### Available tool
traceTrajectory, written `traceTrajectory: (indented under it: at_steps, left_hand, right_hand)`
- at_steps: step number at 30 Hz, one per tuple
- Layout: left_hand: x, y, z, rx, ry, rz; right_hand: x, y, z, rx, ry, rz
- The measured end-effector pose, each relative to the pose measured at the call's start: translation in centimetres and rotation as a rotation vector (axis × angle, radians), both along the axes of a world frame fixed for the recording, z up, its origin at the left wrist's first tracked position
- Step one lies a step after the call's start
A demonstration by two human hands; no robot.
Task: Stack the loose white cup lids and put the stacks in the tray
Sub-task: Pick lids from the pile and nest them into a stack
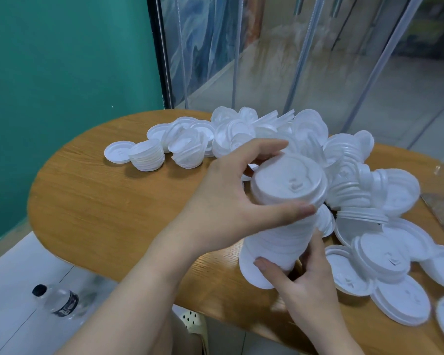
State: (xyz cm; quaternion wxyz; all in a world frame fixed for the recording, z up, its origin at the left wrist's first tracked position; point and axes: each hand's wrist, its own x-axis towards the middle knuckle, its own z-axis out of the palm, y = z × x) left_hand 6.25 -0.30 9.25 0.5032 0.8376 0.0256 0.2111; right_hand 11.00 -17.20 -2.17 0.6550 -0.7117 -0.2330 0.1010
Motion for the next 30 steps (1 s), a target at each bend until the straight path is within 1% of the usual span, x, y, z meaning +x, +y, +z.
traceTrajectory:
  at_steps: [4,7,10,12,13,15,16,18,20,22,25,27,30]
  left_hand:
    - [0.2,-0.3,-0.2,0.117,0.065,-0.022]
    - [0.3,-0.3,-0.5,0.148,0.085,-0.052]
    - [0.2,0.2,-0.7,0.123,0.116,-0.100]
    - [0.6,1.2,-1.2,0.045,0.086,-0.104]
    - [1.0,1.9,-1.8,-0.018,0.048,-0.074]
    - [1.9,3.8,-3.5,-0.148,-0.001,0.055]
    - [2.4,4.7,-4.5,-0.167,0.003,0.132]
    - [3.2,6.3,-7.1,-0.087,0.059,0.277]
    - [4.0,7.4,-9.3,0.012,0.148,0.371]
    - [4.7,8.1,-10.7,0.043,0.222,0.405]
    - [5.8,8.6,-11.2,0.061,0.286,0.451]
    - [6.5,8.5,-11.2,0.064,0.291,0.472]
    - [7.5,8.4,-11.5,0.051,0.187,0.457]
  right_hand:
    - [0.0,0.0,0.1,-0.014,-0.014,0.000]
    - [0.0,-0.1,0.3,-0.016,-0.024,0.014]
    - [-0.1,0.0,0.4,-0.014,-0.031,0.018]
    - [-0.1,0.0,0.5,-0.002,-0.035,0.020]
    - [-0.1,0.1,0.5,0.001,-0.039,0.024]
    - [-0.1,0.0,0.5,0.005,-0.045,0.030]
    - [-0.1,0.1,0.6,0.005,-0.044,0.029]
    - [-0.1,0.1,0.8,-0.006,-0.050,0.022]
    - [-0.2,0.2,0.9,-0.010,-0.060,0.015]
    - [-0.3,0.2,0.9,-0.004,-0.060,0.012]
    - [-0.3,0.2,1.0,-0.012,-0.066,0.019]
    - [-0.3,0.2,1.0,-0.030,-0.064,0.014]
    - [-0.2,0.3,0.9,-0.035,-0.053,0.011]
